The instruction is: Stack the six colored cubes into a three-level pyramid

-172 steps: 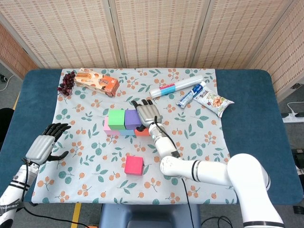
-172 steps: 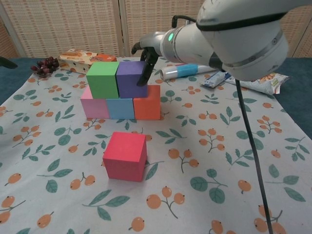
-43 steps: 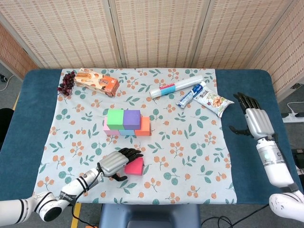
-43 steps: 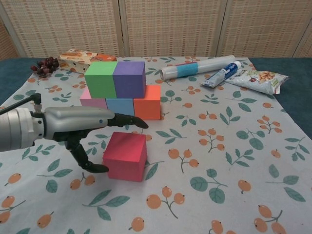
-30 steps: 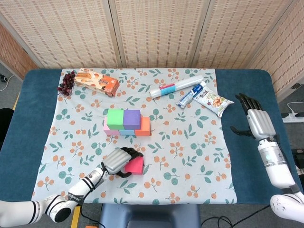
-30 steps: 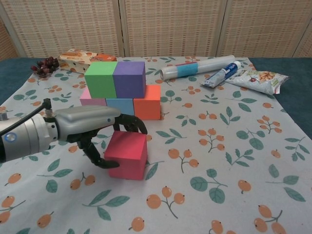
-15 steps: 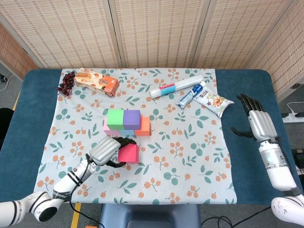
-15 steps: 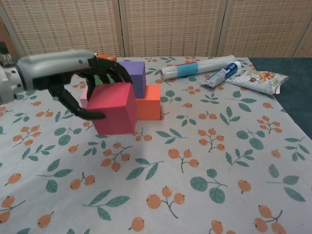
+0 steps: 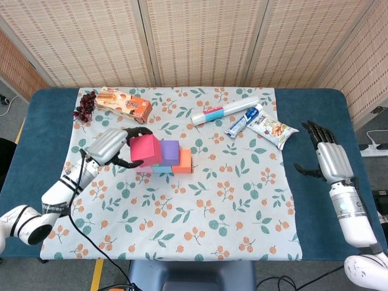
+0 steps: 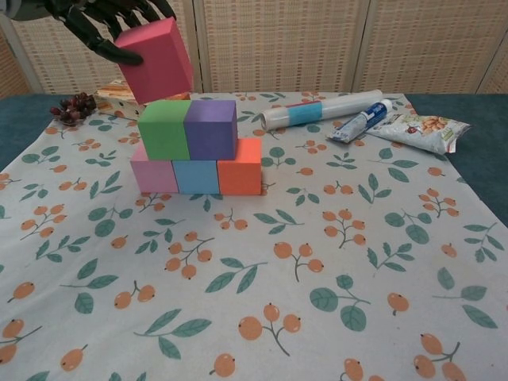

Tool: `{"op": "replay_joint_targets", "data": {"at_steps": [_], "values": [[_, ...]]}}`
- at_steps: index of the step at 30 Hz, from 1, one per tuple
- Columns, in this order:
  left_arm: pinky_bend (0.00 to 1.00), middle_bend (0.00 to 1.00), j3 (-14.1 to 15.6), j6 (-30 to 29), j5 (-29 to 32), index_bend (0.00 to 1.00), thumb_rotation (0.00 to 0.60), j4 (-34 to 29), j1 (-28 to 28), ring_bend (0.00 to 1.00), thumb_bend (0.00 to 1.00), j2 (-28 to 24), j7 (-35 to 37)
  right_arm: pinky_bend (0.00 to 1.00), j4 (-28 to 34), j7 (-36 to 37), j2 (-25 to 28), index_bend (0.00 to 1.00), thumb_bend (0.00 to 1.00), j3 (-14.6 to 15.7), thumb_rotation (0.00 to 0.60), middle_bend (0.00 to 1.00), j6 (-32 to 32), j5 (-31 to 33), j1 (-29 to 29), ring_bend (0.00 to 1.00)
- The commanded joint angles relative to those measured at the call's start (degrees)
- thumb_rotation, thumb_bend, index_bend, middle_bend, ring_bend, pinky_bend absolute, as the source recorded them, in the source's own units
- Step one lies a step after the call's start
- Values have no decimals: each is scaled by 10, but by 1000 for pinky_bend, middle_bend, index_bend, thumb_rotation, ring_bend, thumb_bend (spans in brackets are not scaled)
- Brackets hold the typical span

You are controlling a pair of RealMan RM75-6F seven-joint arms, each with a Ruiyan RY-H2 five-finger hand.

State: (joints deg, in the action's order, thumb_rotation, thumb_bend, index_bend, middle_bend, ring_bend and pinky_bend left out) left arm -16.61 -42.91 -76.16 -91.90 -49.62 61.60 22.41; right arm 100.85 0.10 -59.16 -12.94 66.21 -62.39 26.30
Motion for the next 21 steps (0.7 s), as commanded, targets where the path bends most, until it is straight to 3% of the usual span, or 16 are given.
{"op": "replay_joint_targets", "data": {"at_steps": [1, 7, 15, 21], "values": [[443, 429, -9, 46, 23, 353, 600, 49, -33, 348, 302, 15, 23, 0, 5, -8, 0, 0, 127, -6, 600, 0, 3, 9, 0, 0], [408, 429, -12, 72, 37, 351, 600, 71, -52, 347, 303, 28, 30, 0, 12, -13, 6, 0, 127, -15, 600, 0, 4, 17, 2, 0], [393, 429, -4, 94, 77, 342, 600, 100, -84, 343, 306, 55, -41, 0, 28, -22, 28, 0, 126, -28, 600, 0, 9, 32, -2, 0], [315, 408, 9, 98, 57, 339, 600, 118, -92, 299, 305, 62, -62, 0, 31, -21, 34, 0, 126, -27, 600, 0, 11, 35, -10, 0]]}}
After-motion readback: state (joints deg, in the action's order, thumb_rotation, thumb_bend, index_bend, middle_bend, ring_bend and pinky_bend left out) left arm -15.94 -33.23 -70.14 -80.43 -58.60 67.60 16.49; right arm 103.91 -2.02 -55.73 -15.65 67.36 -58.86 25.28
